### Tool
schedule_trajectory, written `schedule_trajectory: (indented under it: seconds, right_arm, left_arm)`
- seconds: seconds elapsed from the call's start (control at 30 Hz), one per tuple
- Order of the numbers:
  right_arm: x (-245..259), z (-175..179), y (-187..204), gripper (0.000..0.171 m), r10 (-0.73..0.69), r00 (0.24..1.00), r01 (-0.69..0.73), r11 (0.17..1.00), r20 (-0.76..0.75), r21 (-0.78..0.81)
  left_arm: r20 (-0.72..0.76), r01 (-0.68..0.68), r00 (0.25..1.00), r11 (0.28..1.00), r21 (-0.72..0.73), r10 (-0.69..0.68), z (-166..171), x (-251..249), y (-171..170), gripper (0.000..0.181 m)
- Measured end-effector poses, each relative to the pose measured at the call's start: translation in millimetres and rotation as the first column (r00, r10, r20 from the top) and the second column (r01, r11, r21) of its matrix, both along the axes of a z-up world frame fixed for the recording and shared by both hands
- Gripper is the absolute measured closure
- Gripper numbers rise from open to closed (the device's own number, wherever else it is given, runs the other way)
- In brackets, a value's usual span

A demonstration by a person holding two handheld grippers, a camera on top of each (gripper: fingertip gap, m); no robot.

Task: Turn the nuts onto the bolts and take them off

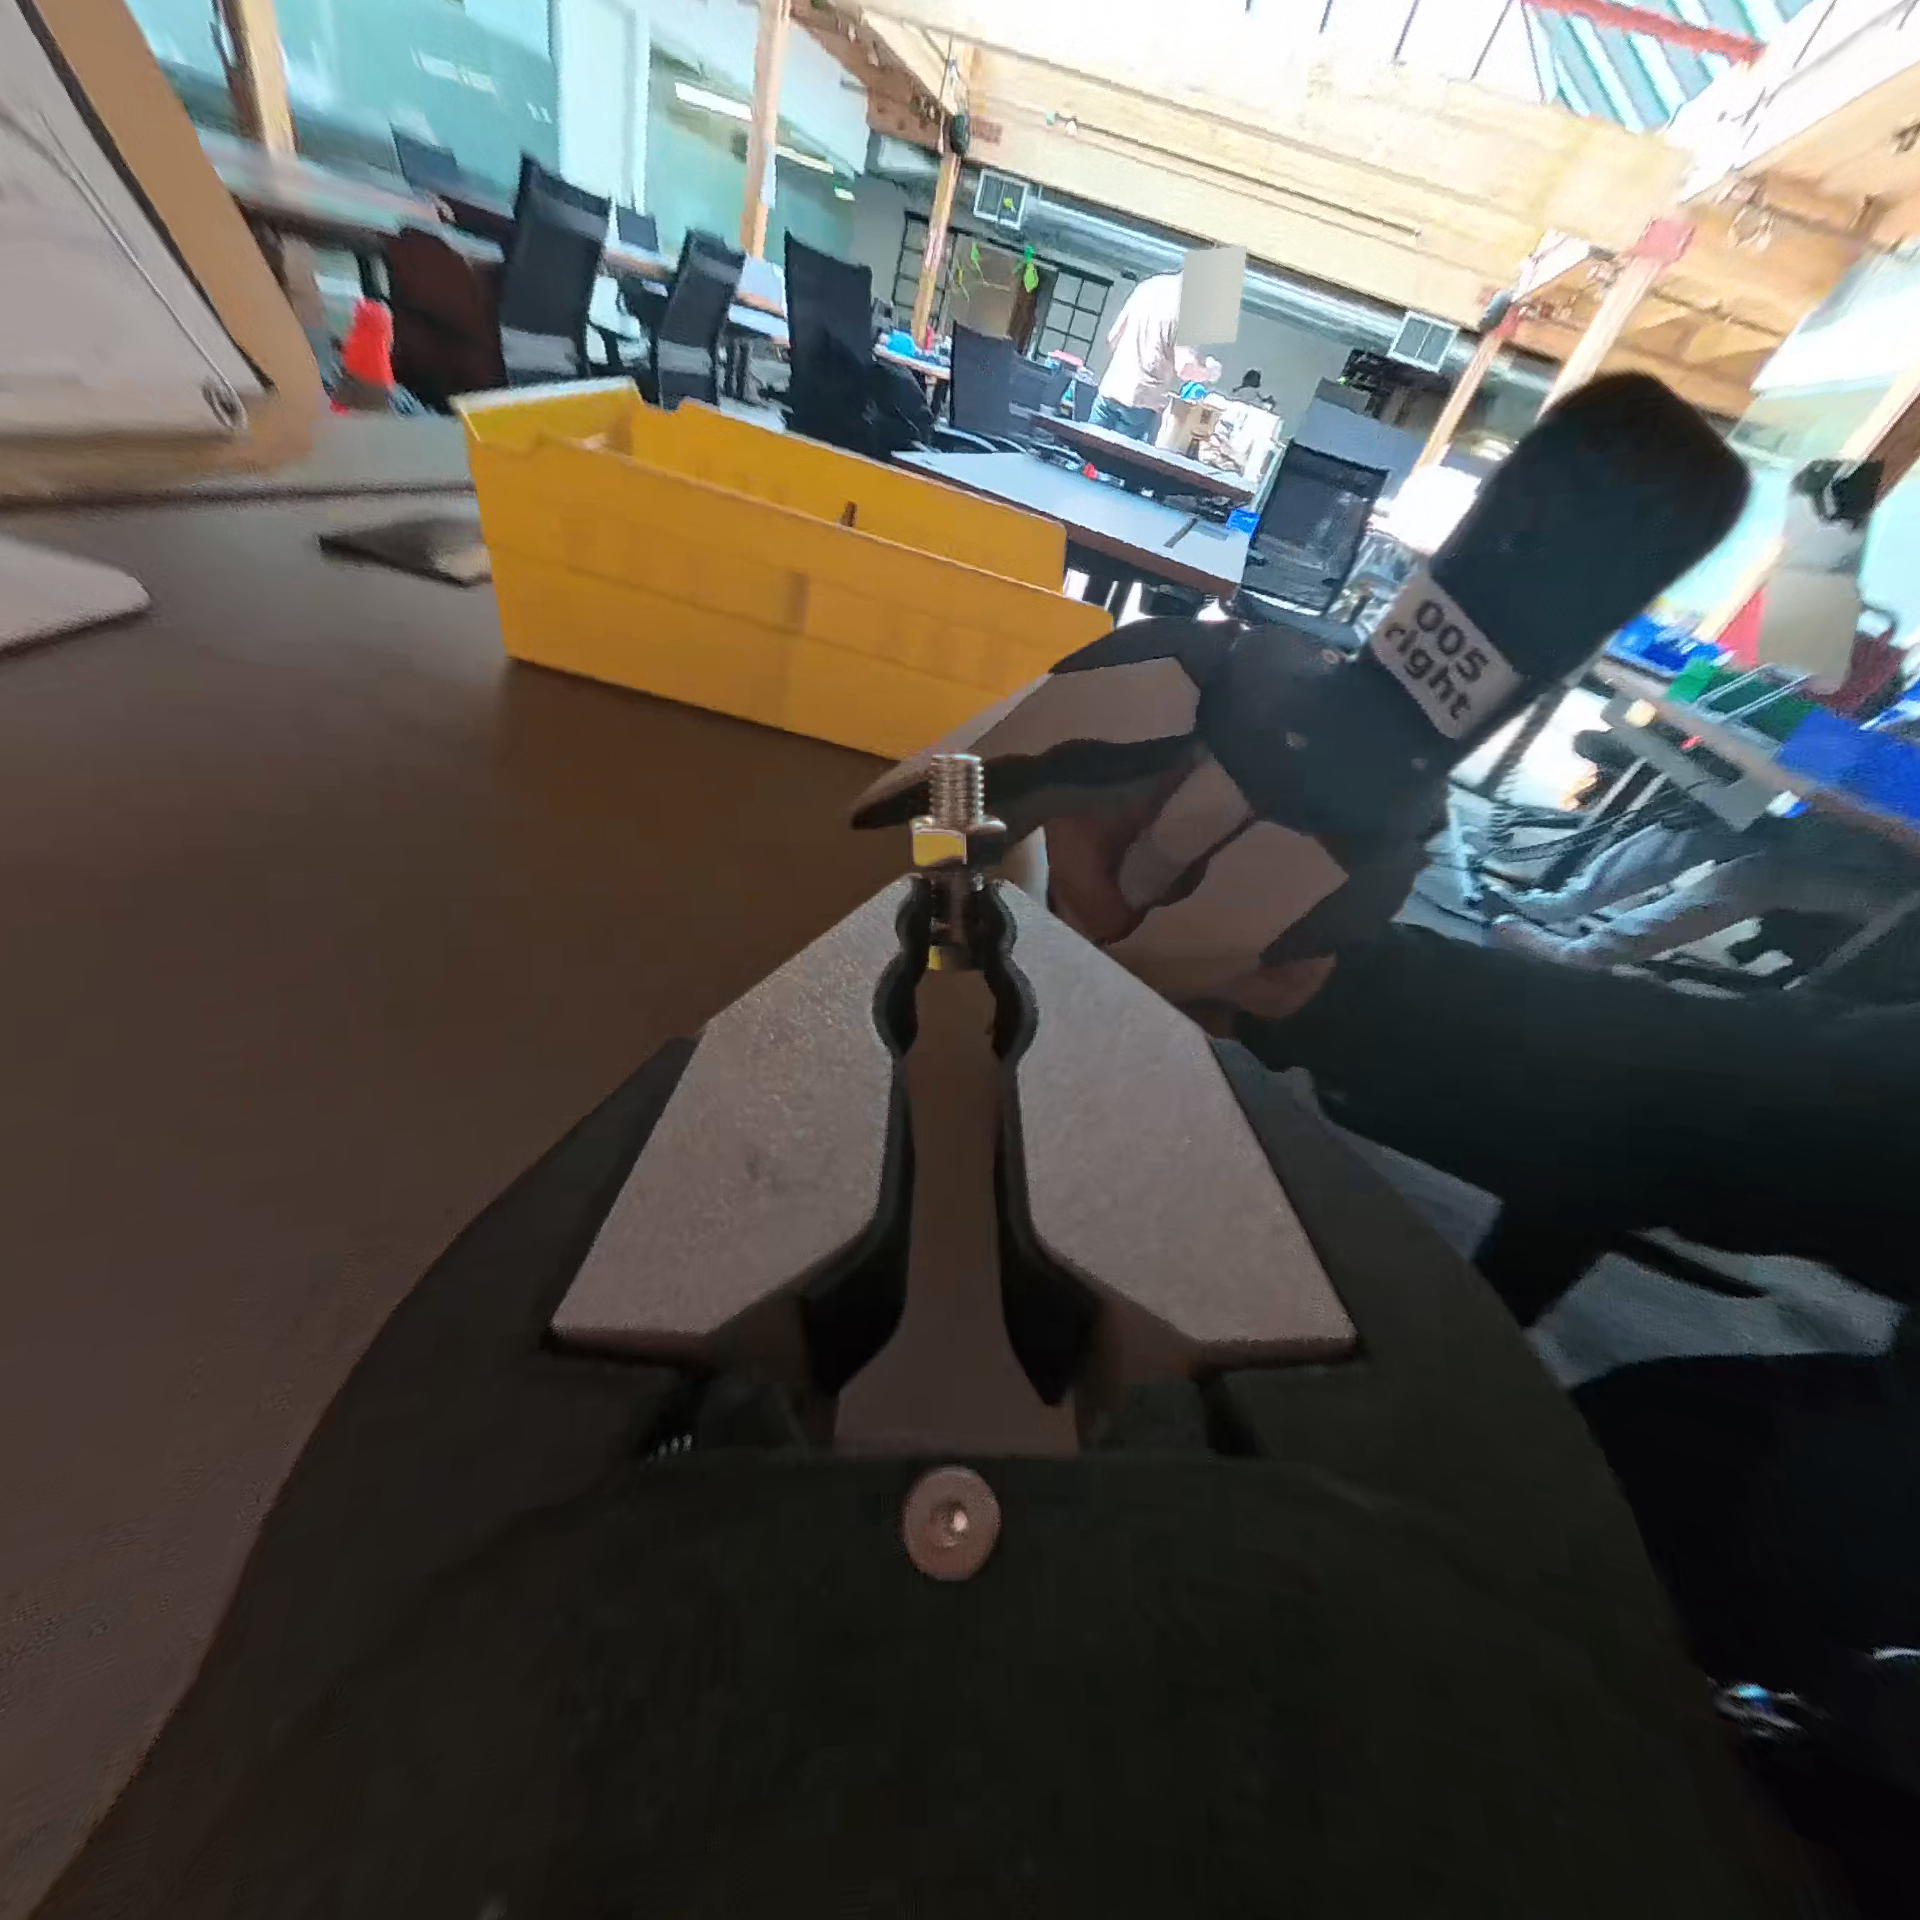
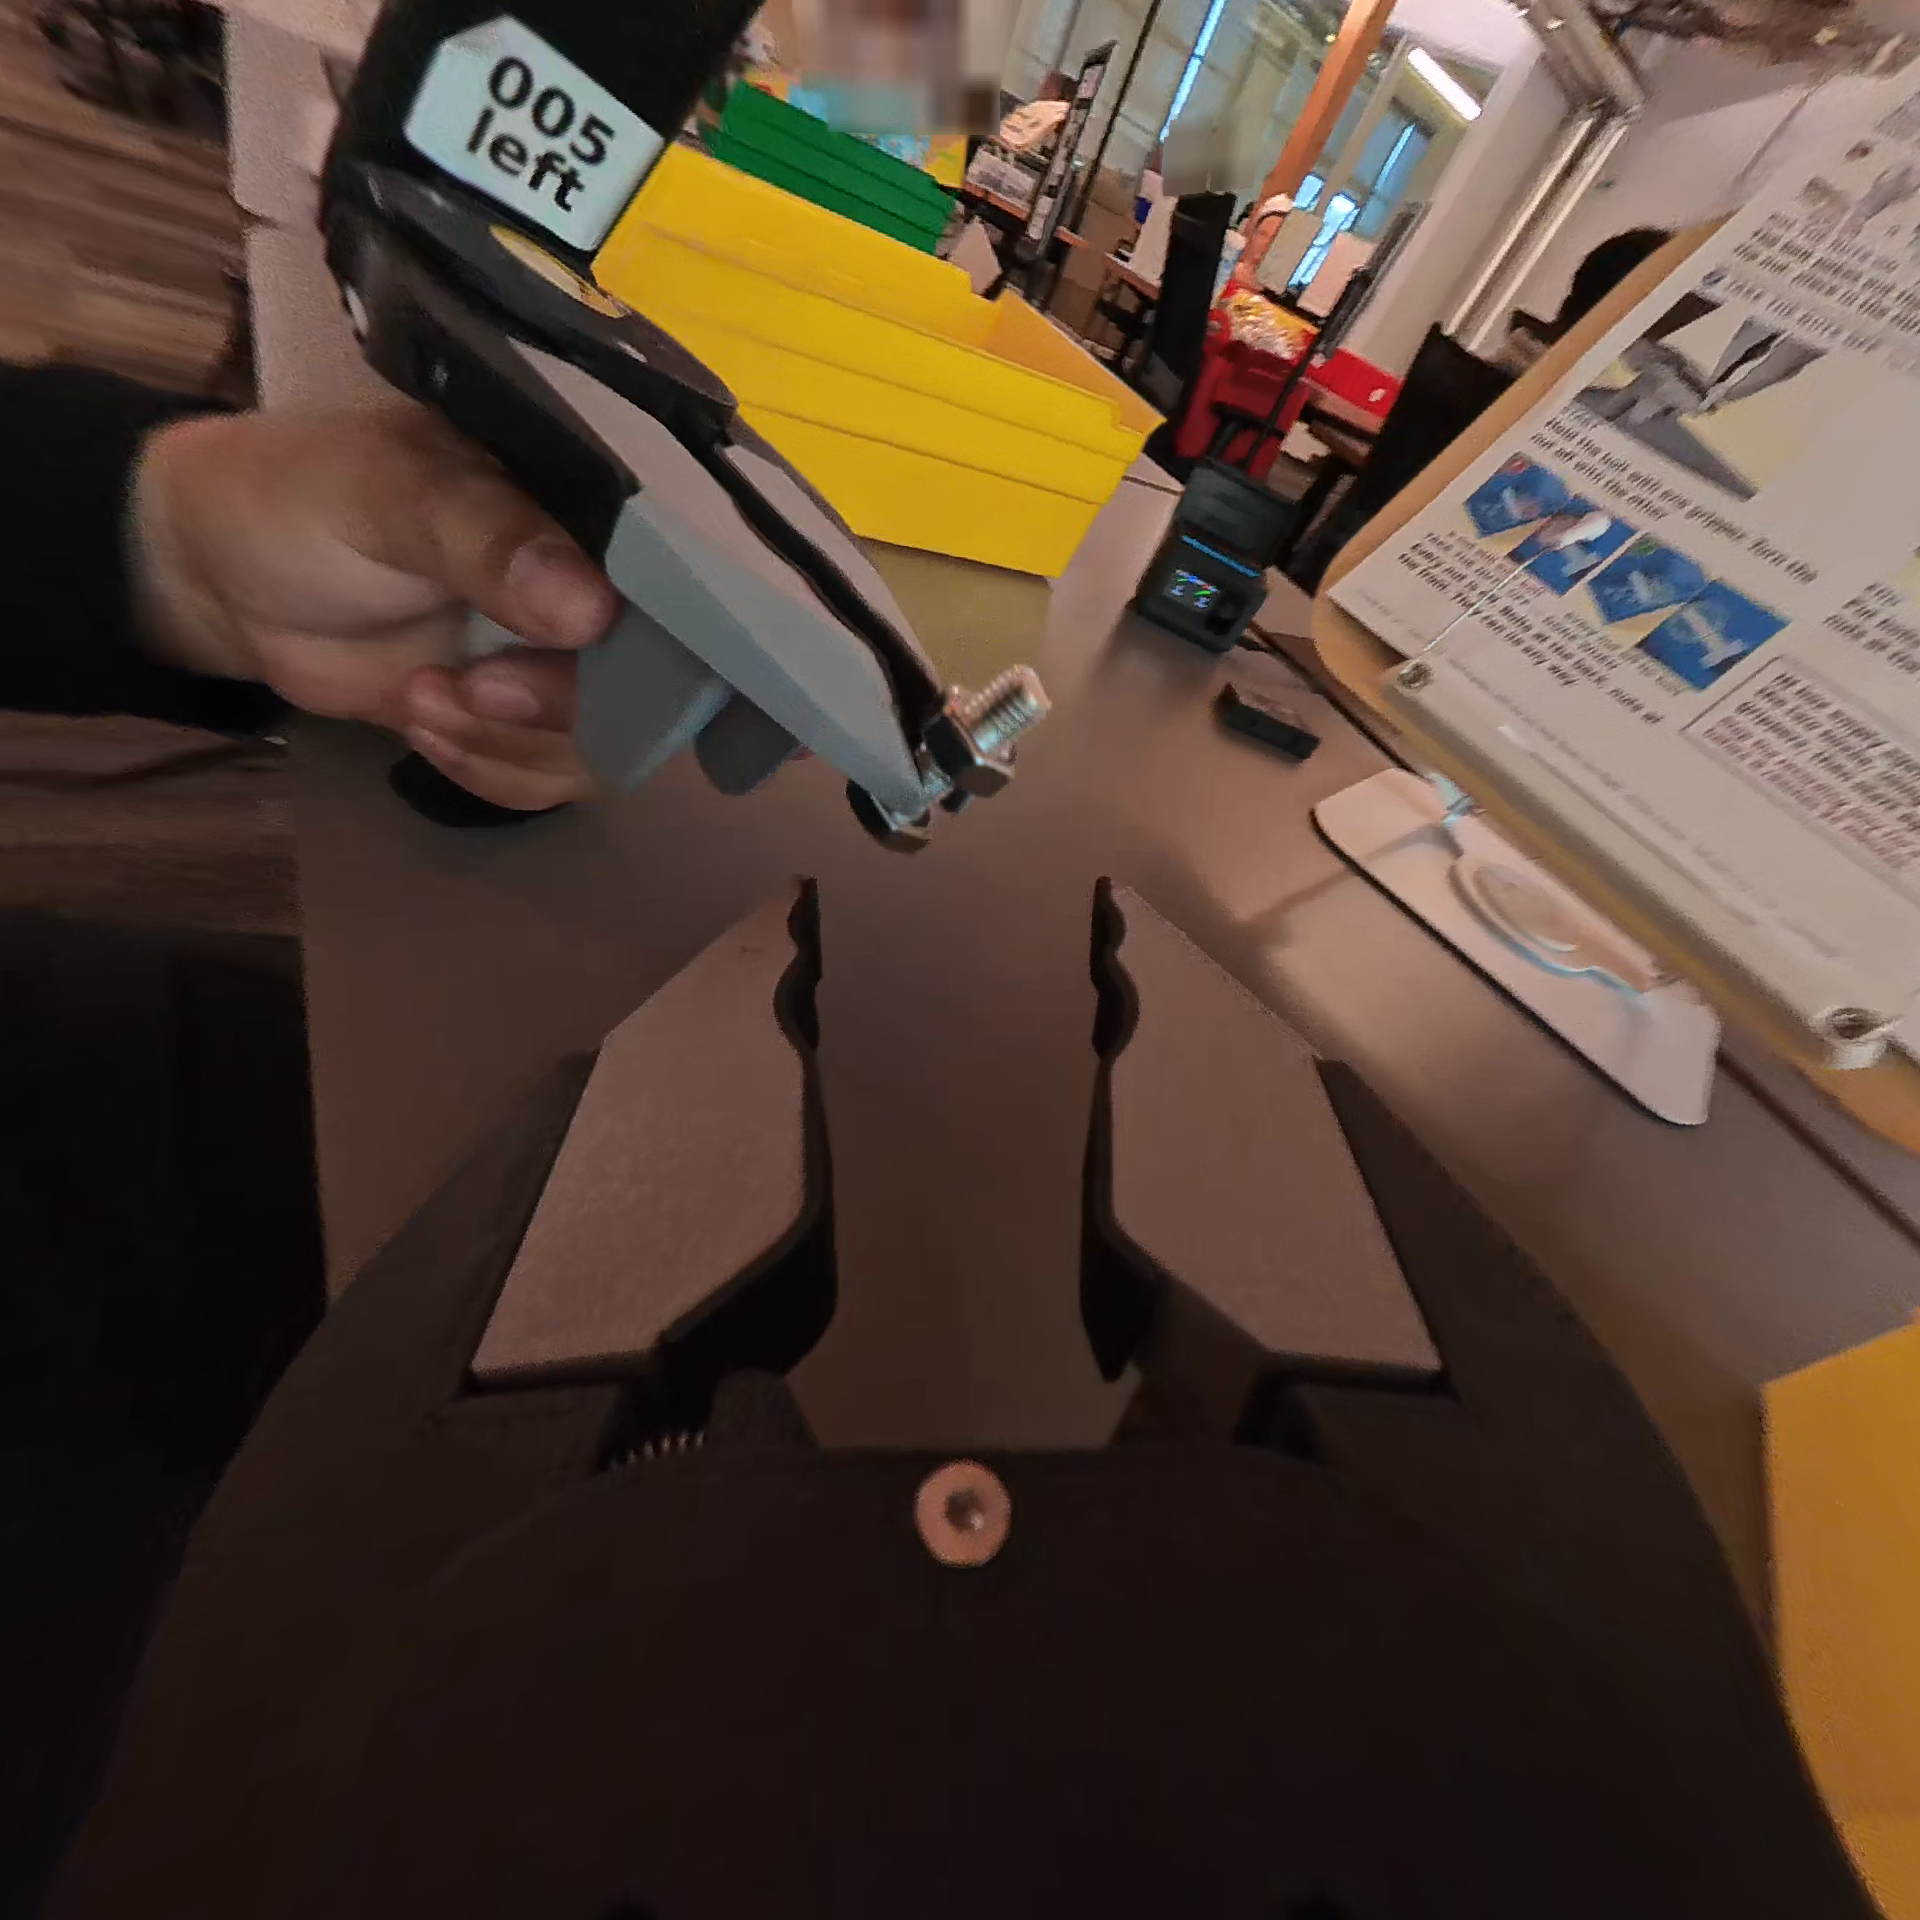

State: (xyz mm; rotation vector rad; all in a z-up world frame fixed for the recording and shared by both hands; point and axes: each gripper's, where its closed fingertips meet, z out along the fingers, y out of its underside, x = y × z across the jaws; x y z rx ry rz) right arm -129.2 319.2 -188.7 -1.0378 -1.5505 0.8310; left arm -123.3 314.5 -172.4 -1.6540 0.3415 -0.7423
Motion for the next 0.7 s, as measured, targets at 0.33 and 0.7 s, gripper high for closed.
schedule_trajectory:
  seconds: [0.33,0.7]
  right_arm:
    - [-3,-1,-2,0.143,-0.126,0.991,0.132,0.915,-0.042,0.381]
    - [-4,3,-2,0.143,-0.154,0.985,0.173,0.877,-0.080,0.448]
  left_arm:
    - [0.201,0.071,0.979,0.975,-0.210,-0.028,-15,11,5,0.174]
    - [0.204,0.067,0.979,0.978,-0.196,-0.026,-13,11,3,0.173]
